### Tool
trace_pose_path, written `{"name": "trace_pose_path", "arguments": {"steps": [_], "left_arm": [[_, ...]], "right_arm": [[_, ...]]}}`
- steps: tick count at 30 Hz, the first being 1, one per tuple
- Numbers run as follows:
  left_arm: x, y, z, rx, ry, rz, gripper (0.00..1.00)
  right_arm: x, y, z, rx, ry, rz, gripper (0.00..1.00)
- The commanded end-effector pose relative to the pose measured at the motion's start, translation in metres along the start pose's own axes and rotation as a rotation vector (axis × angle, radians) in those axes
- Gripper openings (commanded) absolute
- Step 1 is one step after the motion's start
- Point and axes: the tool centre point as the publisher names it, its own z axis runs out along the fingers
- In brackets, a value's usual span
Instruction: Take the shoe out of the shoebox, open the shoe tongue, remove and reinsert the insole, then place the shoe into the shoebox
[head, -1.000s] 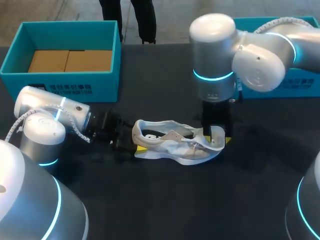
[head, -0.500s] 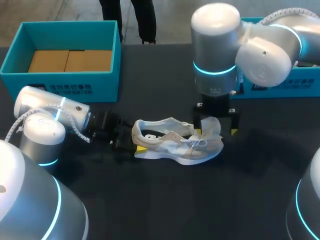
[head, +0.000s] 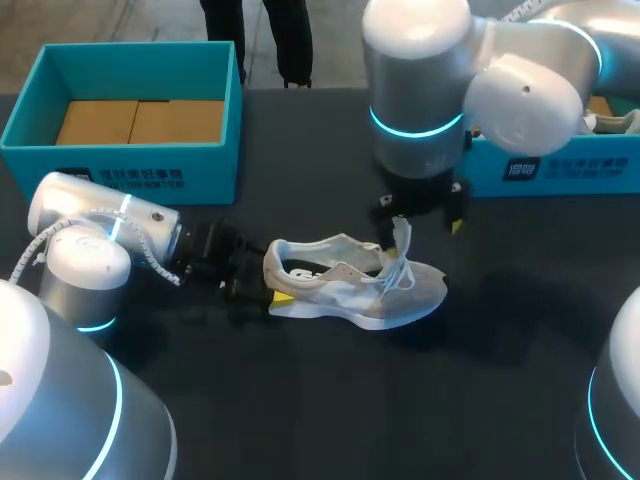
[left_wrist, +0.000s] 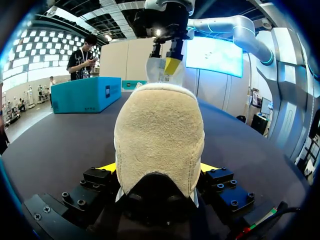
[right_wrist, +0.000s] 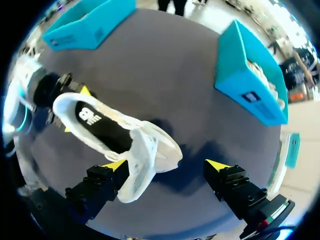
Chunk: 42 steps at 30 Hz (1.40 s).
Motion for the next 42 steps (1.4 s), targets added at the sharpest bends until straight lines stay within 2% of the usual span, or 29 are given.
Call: {"name": "trace_pose_path", "arguments": {"steps": [1,6,7,8,10,11,12,13,18,38,42], "left_arm": [[0.000,0.002,0.000,0.000,0.000,0.000,0.00],[0.000,0.002,0.000,0.000,0.000,0.000,0.00],[0.000,0.002,0.000,0.000,0.000,0.000,0.00],[0.000,0.002,0.000,0.000,0.000,0.000,0.00],[0.000,0.002,0.000,0.000,0.000,0.000,0.00],[0.000,0.002,0.000,0.000,0.000,0.000,0.00],[0.000,0.002,0.000,0.000,0.000,0.000,0.00],[0.000,0.002,0.000,0.000,0.000,0.000,0.00],[0.000,0.002,0.000,0.000,0.000,0.000,0.00],[0.000,0.002,0.000,0.000,0.000,0.000,0.00],[0.000,0.002,0.000,0.000,0.000,0.000,0.00]], "right_arm": [[0.005,0.004,-0.011,-0.062,0.020,-0.277,1.00],[0.019,0.010,-0.026,-0.137,0.031,-0.477,1.00],[0.022,0.011,-0.029,-0.144,0.028,-0.506,0.84],[0.024,0.012,-0.032,-0.155,0.030,-0.526,0.55],[0.029,0.015,-0.039,-0.162,0.019,-0.567,0.27],[0.031,0.016,-0.042,-0.166,0.016,-0.587,0.19],[0.034,0.017,-0.045,-0.177,0.015,-0.600,0.05],[0.036,0.019,-0.049,-0.184,0.010,-0.611,0.00],[0.048,0.027,-0.060,-0.202,0.003,-0.630,0.00],[0.048,0.027,-0.060,-0.202,0.003,-0.630,0.00],[0.055,0.035,-0.052,-0.212,0.002,-0.699,0.00]]}}
